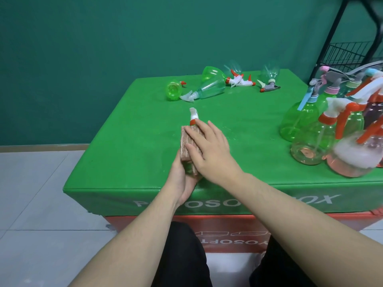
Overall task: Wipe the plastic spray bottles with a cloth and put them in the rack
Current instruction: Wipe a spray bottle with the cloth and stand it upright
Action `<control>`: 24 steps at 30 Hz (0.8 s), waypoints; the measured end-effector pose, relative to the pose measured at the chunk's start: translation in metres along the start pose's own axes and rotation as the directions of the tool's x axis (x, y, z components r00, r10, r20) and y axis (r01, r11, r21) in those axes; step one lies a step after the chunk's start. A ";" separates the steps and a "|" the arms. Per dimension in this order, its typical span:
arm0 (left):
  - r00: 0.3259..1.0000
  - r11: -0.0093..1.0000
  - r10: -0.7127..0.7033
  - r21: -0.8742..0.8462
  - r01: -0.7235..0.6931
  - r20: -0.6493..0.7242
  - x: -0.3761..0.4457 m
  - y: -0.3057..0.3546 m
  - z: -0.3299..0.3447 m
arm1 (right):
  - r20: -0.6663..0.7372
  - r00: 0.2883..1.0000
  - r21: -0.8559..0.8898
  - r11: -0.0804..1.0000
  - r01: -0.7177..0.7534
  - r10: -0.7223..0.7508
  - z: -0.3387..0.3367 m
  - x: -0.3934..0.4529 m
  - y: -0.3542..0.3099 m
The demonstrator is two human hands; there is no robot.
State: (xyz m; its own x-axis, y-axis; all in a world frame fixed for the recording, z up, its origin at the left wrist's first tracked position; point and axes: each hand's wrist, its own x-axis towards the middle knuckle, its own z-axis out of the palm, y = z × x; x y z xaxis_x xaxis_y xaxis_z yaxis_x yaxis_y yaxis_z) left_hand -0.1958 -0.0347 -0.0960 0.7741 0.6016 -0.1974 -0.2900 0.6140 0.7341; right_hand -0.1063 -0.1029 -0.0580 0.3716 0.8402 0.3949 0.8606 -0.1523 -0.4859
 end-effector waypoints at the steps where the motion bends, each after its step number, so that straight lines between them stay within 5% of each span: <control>1: 1.000 1.000 0.001 0.006 -0.001 -0.001 0.000 0.001 0.000 | -0.014 0.999 -0.025 0.999 -0.034 0.034 -0.002 0.006 -0.001; 10: 0.999 0.998 0.048 0.038 -0.048 -0.001 0.001 -0.001 0.002 | -0.067 0.977 0.306 0.936 -0.174 0.203 -0.002 0.024 -0.005; 24: 0.997 1.000 0.020 0.002 -0.020 -0.075 0.003 -0.003 -0.003 | -0.139 0.972 0.079 0.976 0.203 -0.190 0.024 -0.048 0.020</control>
State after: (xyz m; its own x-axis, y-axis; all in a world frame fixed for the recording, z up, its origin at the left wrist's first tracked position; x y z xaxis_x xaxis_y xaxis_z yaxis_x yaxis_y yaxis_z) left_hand -0.1941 -0.0329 -0.1006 0.7240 0.6501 -0.2305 -0.3043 0.6009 0.7391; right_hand -0.1155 -0.1340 -0.1050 0.2456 0.7731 0.5848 0.8878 0.0629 -0.4560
